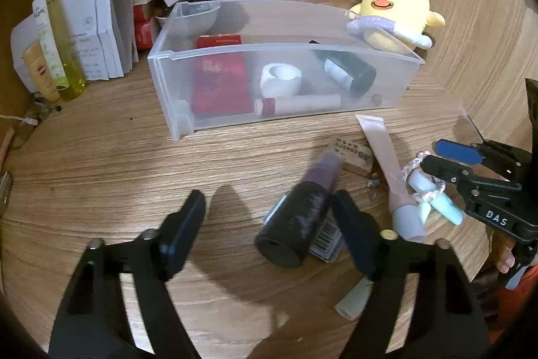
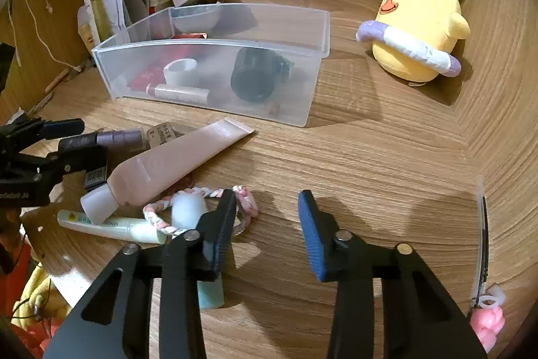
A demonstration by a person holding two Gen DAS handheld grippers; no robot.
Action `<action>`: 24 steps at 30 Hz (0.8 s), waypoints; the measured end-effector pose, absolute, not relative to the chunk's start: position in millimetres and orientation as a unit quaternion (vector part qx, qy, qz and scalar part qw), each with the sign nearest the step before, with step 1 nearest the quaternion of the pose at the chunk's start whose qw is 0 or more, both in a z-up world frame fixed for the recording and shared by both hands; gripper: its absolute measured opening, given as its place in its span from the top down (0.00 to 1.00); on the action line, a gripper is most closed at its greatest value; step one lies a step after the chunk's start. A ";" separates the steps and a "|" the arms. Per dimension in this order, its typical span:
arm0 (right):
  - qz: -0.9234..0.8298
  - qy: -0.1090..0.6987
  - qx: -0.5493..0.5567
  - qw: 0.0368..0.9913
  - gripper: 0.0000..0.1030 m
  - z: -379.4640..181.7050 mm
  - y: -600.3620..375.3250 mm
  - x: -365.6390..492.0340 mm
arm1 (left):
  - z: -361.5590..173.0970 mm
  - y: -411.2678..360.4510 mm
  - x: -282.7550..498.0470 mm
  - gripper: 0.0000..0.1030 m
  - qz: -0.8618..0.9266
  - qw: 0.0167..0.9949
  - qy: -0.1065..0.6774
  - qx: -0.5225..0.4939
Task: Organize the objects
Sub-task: 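Grasp the dark nail-polish bottle with the left gripper while the right grasps the rope bracelet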
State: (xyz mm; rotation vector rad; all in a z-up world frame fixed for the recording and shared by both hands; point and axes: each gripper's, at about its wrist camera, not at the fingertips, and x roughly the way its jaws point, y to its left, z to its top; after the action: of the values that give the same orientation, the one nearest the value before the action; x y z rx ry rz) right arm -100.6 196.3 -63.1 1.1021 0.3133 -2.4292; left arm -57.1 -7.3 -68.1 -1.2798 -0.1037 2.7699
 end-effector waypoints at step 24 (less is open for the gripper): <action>-0.907 0.065 0.359 0.210 0.88 -31.0 207.6 -110.2 | -50.5 -16.9 -52.3 0.75 0.917 0.044 -0.063 -0.390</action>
State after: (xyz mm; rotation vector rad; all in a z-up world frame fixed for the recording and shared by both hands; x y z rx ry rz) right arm -110.2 207.6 -31.0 0.9992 0.1796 -2.5223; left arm -52.3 -16.9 -50.5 -1.1934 -0.1915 2.8042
